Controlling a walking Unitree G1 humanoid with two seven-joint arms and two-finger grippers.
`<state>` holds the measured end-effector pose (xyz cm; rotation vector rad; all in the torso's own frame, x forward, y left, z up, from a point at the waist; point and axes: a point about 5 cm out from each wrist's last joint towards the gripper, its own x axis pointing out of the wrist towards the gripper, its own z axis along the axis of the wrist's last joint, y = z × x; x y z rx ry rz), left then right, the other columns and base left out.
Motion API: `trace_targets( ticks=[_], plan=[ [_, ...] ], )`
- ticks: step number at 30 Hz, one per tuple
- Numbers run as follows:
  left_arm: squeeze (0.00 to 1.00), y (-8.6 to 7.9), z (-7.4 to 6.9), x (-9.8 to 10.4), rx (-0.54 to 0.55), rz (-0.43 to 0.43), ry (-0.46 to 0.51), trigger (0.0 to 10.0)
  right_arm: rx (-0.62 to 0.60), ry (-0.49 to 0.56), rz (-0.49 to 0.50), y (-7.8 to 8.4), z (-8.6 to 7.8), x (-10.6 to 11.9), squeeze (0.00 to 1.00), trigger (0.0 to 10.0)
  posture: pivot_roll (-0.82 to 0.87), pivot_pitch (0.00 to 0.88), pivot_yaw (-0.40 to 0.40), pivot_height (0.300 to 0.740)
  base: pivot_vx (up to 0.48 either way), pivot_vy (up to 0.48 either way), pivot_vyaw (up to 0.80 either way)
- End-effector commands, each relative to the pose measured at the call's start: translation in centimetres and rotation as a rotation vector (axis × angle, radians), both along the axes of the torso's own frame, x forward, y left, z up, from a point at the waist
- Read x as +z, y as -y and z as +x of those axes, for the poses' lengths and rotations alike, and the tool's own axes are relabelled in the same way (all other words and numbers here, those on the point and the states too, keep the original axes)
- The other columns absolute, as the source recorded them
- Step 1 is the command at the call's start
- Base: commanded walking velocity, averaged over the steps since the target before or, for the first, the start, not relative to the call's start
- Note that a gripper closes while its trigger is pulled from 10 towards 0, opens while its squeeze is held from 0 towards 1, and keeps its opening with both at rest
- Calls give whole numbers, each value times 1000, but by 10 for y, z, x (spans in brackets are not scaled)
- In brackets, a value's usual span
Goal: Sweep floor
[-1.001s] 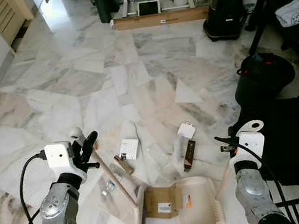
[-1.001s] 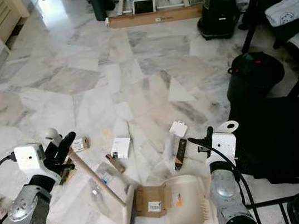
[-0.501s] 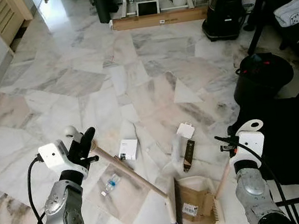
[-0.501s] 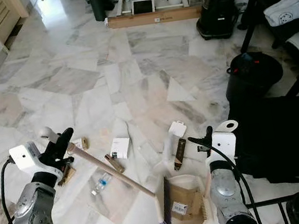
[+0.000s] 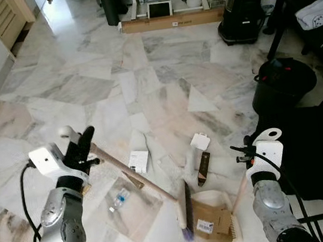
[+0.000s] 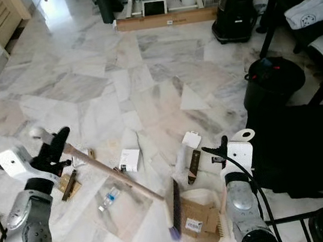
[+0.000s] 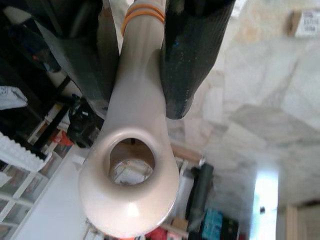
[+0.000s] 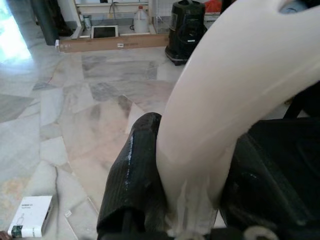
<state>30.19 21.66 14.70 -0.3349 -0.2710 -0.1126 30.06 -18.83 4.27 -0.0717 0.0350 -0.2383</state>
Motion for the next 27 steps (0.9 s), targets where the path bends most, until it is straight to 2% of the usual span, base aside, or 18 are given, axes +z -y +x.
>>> trace_targets(
  ticks=[1,2,7,9,19,23,27],
  plan=[
    [0,-3,-2,16,7,45,53,10000,-22,-37,86,-1,-3,-8,0,10000,-40,129,41,740,0,0,0],
    [0,-4,-2,17,8,54,54,10000,-44,-30,121,1,-3,-7,0,10000,-40,127,42,740,0,0,0],
    [0,-8,-3,22,47,92,70,10000,-76,8,170,7,-2,-1,0,10000,-45,124,45,740,0,0,0],
    [0,-6,-3,25,47,154,74,10000,-84,32,215,9,-2,2,0,10000,-42,122,45,740,0,0,0],
    [0,4,0,35,29,210,108,10000,-40,161,266,13,-12,23,0,10000,-53,113,45,740,0,0,0],
    [0,6,1,44,13,198,135,10000,-37,184,272,15,-15,31,0,10000,-51,107,46,740,0,0,0],
    [0,11,3,46,-46,124,131,10000,-20,200,273,13,-14,36,0,10000,-50,97,46,740,0,0,0]
  ],
)
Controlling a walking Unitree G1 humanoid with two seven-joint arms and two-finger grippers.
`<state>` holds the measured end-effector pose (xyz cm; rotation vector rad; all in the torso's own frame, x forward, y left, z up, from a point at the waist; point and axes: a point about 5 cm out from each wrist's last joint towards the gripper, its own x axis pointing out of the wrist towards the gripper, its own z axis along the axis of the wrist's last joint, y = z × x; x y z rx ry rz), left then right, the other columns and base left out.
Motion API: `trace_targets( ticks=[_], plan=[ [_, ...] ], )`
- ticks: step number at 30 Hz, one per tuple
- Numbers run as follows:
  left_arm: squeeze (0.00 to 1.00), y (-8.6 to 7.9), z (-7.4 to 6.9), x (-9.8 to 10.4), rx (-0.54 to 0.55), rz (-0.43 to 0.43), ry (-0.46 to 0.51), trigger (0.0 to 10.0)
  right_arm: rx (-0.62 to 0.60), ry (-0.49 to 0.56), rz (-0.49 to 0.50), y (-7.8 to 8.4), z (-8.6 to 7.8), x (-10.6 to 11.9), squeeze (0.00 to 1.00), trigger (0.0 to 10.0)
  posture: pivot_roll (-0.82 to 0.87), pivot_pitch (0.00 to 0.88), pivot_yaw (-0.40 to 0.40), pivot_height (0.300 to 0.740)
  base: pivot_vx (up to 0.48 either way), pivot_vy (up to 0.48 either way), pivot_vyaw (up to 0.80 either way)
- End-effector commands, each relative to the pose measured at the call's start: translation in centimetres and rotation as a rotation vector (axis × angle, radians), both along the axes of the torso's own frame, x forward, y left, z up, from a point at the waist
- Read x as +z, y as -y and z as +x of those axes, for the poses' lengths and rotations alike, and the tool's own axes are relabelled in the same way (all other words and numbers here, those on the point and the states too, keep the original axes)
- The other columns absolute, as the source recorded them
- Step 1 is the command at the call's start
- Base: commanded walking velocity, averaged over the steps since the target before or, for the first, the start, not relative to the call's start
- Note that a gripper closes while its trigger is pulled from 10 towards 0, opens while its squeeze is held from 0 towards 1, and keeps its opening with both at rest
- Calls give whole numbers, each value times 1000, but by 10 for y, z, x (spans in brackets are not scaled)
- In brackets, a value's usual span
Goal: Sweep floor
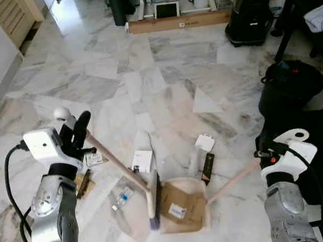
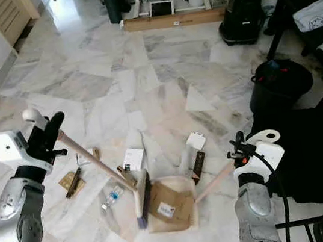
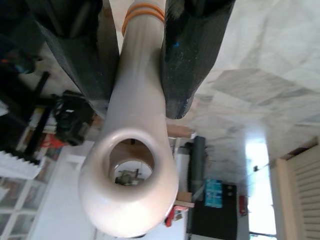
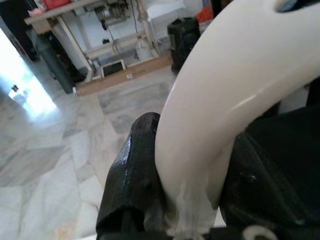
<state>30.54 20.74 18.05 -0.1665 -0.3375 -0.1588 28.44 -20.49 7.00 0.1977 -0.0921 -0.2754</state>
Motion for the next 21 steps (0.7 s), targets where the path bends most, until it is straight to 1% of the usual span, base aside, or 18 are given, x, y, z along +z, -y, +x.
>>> trace_targets(
  ticks=[1,6,11,12,13,14,16,19,21],
  plan=[
    [0,4,0,14,-65,-74,46,10000,18,51,26,-5,4,12,0,10000,-49,94,46,740,0,0,0],
    [0,4,2,20,-72,-84,61,10000,35,61,35,-7,8,19,0,10000,-44,83,47,740,0,0,0],
    [0,2,3,33,-59,-87,103,10000,47,87,43,-10,11,29,0,10000,-43,72,49,740,0,0,0],
    [0,1,3,40,-40,-66,130,10000,52,98,40,-11,10,32,0,10000,-43,69,49,740,0,0,0],
    [0,-1,2,54,-9,-37,184,10000,59,115,34,-12,10,37,0,10000,-42,64,49,740,0,0,0],
    [0,-1,2,54,-9,-37,184,10000,59,115,34,-12,10,37,0,10000,-42,64,49,740,0,0,0],
    [0,0,0,72,16,-15,255,10000,62,139,34,-13,10,45,0,10000,-42,61,51,740,0,0,0],
    [0,3,-1,89,27,26,315,10000,61,160,29,-14,9,54,0,10000,-43,50,49,740,0,0,0],
    [0,4,-2,95,35,51,341,10000,64,176,23,-15,9,59,0,10000,-44,45,49,740,0,0,0]
  ],
)
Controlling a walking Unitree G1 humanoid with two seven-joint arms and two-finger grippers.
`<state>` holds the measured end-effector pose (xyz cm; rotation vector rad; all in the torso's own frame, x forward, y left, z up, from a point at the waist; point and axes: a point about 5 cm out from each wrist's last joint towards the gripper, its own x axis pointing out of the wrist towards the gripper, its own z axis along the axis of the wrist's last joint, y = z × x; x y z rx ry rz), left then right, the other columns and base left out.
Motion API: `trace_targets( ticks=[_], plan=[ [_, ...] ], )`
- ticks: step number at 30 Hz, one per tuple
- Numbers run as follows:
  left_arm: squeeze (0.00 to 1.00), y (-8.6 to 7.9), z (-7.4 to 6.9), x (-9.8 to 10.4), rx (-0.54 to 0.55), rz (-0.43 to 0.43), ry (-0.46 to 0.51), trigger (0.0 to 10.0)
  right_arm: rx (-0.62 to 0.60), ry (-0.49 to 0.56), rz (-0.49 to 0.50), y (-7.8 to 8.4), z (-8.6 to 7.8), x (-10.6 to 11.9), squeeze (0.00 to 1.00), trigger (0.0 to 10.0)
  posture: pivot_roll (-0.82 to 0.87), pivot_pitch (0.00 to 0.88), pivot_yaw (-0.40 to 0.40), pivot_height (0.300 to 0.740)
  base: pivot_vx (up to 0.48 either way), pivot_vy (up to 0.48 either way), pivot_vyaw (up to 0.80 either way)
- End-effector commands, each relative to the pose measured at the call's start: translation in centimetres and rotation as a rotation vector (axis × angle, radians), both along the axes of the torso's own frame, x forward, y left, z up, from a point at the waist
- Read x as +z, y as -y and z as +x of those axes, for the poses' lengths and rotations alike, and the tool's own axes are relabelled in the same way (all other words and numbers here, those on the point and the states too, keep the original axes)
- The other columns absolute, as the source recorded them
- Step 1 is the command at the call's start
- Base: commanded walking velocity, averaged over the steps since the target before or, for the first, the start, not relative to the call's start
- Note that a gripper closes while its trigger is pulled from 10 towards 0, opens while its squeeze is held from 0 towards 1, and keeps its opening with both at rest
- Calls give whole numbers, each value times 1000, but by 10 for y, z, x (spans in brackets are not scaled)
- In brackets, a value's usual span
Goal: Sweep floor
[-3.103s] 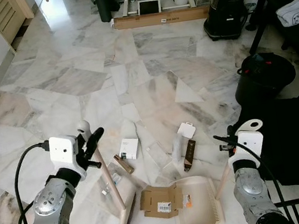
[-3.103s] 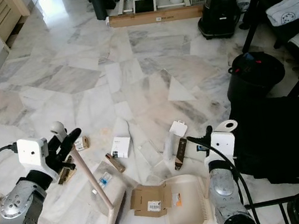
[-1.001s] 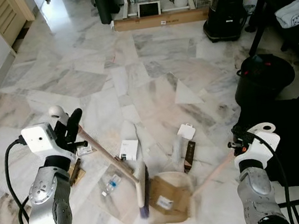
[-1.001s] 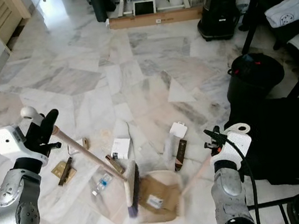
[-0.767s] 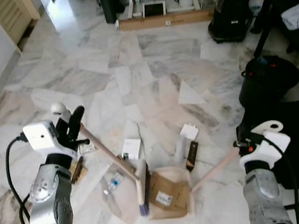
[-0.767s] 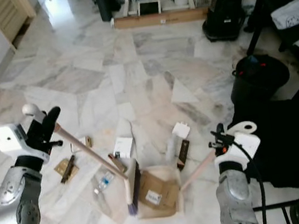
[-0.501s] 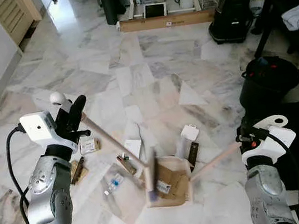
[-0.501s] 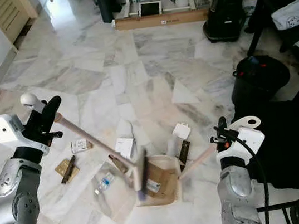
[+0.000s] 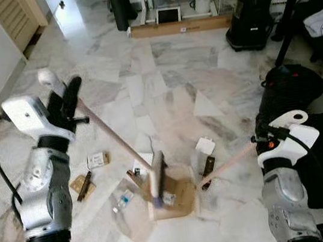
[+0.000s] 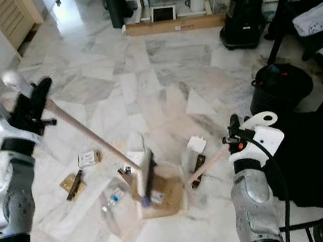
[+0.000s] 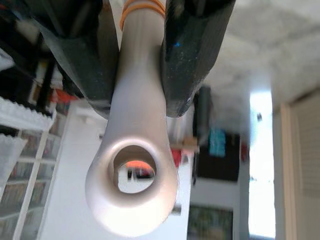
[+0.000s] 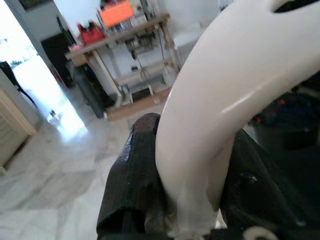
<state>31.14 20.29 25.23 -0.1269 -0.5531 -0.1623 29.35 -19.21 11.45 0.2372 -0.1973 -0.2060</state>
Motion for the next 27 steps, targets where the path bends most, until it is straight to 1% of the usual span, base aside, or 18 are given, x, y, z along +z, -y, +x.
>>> trace_targets(
  ticks=[1,2,3,4,5,7,8,10,11,13,15,17,19,20,22,25,27],
  plan=[
    [0,0,-9,26,26,52,131,10000,8,69,1,-3,0,17,0,10000,-44,41,50,740,0,0,0],
    [0,0,-9,26,39,93,134,10000,10,84,-16,-4,-1,23,0,10000,-45,37,50,740,0,0,0],
    [0,0,-9,26,39,93,134,10000,10,84,-16,-4,-1,23,0,10000,-45,37,50,740,0,0,0],
    [0,-1,-9,17,59,136,105,10000,6,94,-33,-4,-2,27,0,10000,-48,20,51,740,0,0,0],
    [0,-2,-10,12,68,148,90,10000,3,98,-25,-4,-2,29,0,10000,-50,17,50,740,0,0,0],
    [0,-6,-12,5,91,156,71,10000,4,106,-18,-4,-2,33,0,10000,-55,11,49,740,0,0,0],
    [0,-10,-15,1,119,153,62,10000,1,111,-17,-3,-2,36,0,10000,-56,0,47,740,0,0,0],
    [0,-13,-16,0,140,146,59,10000,-3,111,-13,-2,-2,36,0,10000,-56,0,47,740,0,0,0],
    [0,-16,-19,-3,161,161,53,10000,-6,113,-12,-1,-2,37,0,10000,-53,0,46,740,0,0,0],
    [0,-17,-20,-4,168,169,50,10000,-7,113,-13,-1,-2,38,0,10000,-51,0,44,740,0,0,0],
    [0,-15,-23,-14,150,183,15,10000,-3,114,-10,-2,-2,41,0,10000,-48,0,41,740,0,0,0],
    [0,-5,-24,-28,105,157,-32,10000,2,113,-10,-4,-2,43,0,10000,-44,0,38,740,0,0,0],
    [0,1,-25,-34,92,147,-51,10000,2,111,-10,-5,-2,44,0,10000,-44,0,38,740,0,0,0],
    [0,7,-25,-43,85,137,-73,10000,2,108,-6,-6,-1,44,0,10000,-44,0,38,740,0,0,0],
    [0,12,-26,-51,89,133,-93,10000,-1,110,1,-7,-1,46,0,10000,-44,0,37,740,0,0,0],
    [0,14,-28,-56,108,114,-106,10000,-4,115,6,-8,-2,48,0,10000,-46,4,39,740,0,0,0],
    [0,16,-31,-60,119,133,-117,10000,-18,110,6,-7,-3,49,0,10000,-40,9,44,740,0,0,0]
  ],
)
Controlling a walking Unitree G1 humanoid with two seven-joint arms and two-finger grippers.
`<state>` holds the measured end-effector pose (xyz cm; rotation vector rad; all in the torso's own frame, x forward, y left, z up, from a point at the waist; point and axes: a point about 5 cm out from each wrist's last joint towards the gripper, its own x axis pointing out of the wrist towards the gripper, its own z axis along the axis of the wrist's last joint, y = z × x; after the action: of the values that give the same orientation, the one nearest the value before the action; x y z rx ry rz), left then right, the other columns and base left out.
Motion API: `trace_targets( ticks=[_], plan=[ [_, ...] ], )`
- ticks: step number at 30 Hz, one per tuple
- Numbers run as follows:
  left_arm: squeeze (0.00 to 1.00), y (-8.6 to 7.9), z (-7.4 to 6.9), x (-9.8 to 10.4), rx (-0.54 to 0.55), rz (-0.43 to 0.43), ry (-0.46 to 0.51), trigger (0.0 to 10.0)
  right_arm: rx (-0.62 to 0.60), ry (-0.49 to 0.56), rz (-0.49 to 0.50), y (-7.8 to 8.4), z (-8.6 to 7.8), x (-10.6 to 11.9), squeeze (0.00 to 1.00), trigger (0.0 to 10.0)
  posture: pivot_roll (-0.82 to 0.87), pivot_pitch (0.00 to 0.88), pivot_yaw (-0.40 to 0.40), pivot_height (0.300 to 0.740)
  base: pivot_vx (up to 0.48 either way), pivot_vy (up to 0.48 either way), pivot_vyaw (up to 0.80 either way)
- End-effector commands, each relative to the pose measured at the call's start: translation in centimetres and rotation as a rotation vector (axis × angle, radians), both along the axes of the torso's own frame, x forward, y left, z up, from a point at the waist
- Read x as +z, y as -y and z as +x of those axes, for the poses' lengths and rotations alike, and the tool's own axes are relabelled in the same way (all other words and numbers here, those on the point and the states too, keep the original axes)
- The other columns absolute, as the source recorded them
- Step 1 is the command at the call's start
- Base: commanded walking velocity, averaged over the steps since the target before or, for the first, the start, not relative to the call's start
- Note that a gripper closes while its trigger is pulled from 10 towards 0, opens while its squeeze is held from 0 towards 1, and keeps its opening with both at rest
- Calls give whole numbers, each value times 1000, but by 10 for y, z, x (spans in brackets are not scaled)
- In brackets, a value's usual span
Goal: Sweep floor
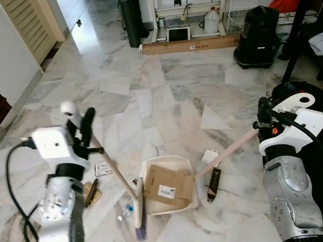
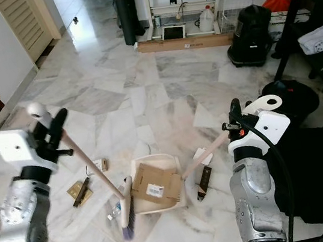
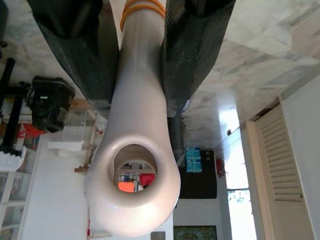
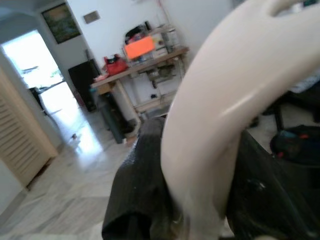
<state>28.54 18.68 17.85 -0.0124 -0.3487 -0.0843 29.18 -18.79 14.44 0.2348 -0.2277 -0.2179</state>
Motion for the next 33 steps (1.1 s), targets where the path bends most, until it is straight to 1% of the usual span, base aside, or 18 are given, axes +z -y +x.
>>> trace_targets(
  ticks=[1,5,16,23,29,33],
  plan=[
    [0,2,-5,14,9,33,82,10000,-3,80,8,-2,-2,19,0,10000,-40,9,44,740,0,0,0],
    [0,6,-5,16,-5,43,82,10000,-2,75,-4,-2,-2,19,0,10000,-41,41,45,740,0,0,480],
    [0,3,-8,16,26,40,86,10000,-4,63,-5,-2,-2,21,0,10000,-42,75,43,740,0,0,784],
    [0,6,-14,13,52,50,72,10000,23,62,-33,-8,-1,22,0,10000,-39,95,46,740,0,0,794],
    [0,5,-14,11,61,60,62,10000,38,67,-52,-11,-2,24,0,10000,-39,102,47,740,0,0,794],
    [0,4,-14,11,73,46,57,10000,52,65,-70,-13,-1,23,0,10000,-34,107,45,740,0,0,794]
  ],
)
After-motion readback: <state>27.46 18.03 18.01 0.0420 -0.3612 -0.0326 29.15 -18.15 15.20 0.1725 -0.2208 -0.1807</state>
